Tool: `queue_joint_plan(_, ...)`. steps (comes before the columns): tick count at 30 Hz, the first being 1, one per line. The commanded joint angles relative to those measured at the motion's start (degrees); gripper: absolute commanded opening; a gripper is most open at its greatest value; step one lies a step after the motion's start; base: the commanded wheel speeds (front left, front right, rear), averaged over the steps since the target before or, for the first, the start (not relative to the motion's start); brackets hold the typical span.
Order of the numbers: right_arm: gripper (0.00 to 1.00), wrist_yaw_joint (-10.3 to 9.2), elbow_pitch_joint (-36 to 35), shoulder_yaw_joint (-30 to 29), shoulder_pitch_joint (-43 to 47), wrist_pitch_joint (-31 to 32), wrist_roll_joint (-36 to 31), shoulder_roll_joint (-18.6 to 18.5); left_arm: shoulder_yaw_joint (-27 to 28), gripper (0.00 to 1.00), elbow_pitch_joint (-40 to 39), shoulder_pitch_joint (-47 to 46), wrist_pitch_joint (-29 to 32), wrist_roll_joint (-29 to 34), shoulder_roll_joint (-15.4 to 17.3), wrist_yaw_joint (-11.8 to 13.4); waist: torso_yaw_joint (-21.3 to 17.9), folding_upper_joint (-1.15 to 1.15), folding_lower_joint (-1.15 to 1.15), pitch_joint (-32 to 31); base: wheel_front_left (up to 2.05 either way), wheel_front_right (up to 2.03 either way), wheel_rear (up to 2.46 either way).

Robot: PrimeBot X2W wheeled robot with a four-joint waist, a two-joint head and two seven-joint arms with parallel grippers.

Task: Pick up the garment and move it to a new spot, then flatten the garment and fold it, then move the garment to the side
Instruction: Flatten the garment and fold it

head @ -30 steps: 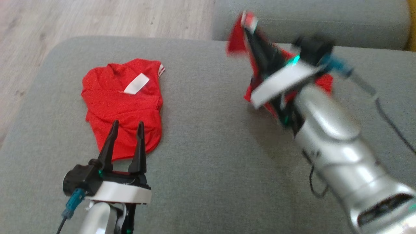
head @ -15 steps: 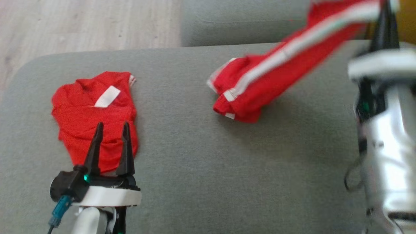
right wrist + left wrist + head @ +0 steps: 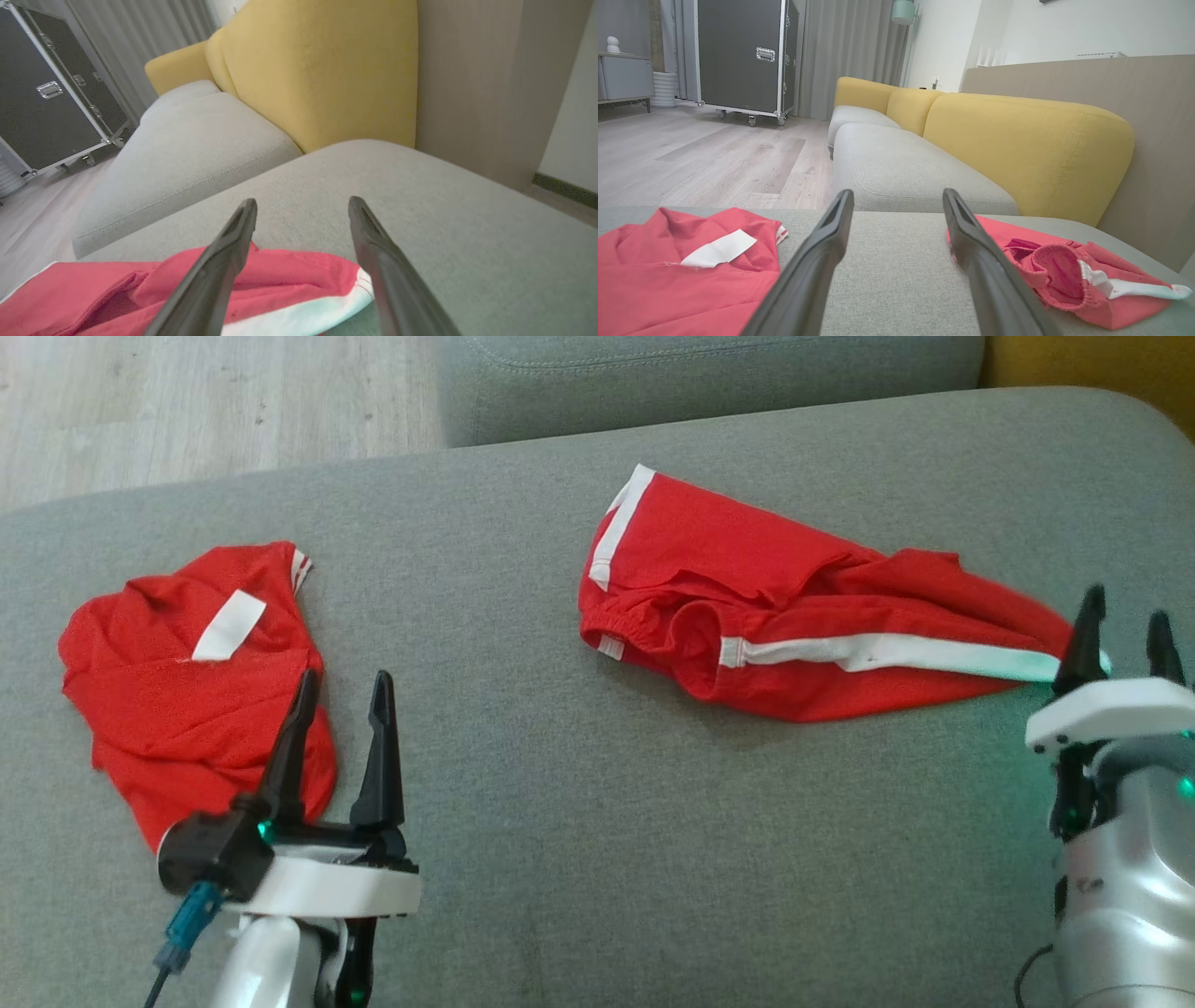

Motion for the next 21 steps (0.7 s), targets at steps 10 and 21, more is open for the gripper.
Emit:
queue_joint_plan(10,1.0,-0.04,-26.0,23.4,5.8,-1.7,1.9,0.1,1.1,1.0,-1.4,-2.3,-0.4,-0.2,0.7,-0.3,1.7,0.0,-0.01,-1.2,0.0,0.0,0.0)
queue_joint_plan(21,1.0,-0.04,-34.4,37.6,17.2,-1.7,2.6,0.1,0.7,1.0,-1.3,-1.5,-0.4,-0.4,0.5,-0.3,4.9,0.0,-0.01,-1.2,0.0,0.0,0.0)
